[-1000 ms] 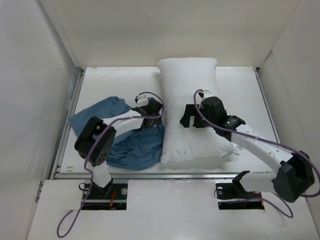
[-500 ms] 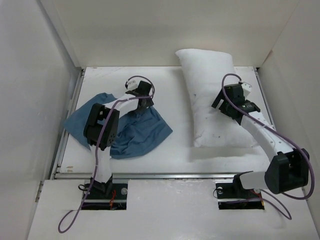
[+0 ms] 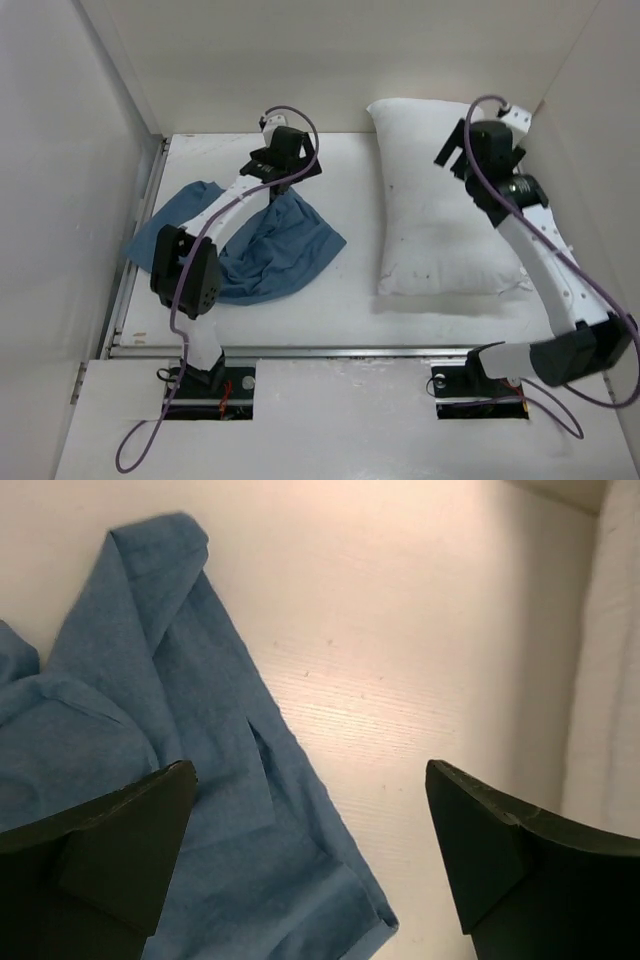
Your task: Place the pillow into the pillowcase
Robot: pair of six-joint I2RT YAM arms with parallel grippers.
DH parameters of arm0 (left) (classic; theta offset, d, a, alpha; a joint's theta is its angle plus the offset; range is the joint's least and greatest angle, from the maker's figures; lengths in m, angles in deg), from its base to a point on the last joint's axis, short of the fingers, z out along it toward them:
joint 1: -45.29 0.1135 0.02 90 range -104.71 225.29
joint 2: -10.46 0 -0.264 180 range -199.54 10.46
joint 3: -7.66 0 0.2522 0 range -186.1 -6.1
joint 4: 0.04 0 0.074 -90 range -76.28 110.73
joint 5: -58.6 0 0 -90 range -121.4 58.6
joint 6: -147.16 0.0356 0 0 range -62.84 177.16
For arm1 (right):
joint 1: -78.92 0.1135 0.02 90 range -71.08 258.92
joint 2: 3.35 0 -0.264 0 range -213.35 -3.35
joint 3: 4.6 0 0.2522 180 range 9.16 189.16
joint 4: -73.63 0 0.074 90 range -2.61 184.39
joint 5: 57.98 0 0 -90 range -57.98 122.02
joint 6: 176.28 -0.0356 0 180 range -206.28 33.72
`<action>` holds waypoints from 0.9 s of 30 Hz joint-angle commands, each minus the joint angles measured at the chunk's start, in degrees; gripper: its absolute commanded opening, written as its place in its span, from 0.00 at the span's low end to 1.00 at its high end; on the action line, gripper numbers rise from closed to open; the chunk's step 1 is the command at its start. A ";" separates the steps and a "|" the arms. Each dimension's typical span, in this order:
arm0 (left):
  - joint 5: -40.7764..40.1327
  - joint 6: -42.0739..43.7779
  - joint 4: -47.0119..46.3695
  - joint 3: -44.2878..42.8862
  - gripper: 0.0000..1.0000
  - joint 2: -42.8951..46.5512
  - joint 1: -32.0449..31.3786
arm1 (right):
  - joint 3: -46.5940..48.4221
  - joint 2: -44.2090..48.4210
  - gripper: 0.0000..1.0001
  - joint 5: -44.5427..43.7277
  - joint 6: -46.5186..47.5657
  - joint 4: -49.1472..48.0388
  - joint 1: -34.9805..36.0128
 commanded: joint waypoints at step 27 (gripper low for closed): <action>26.12 10.16 -21.53 18.31 0.89 3.99 -25.70 | 34.89 -48.11 0.98 39.84 16.34 -11.17 0.99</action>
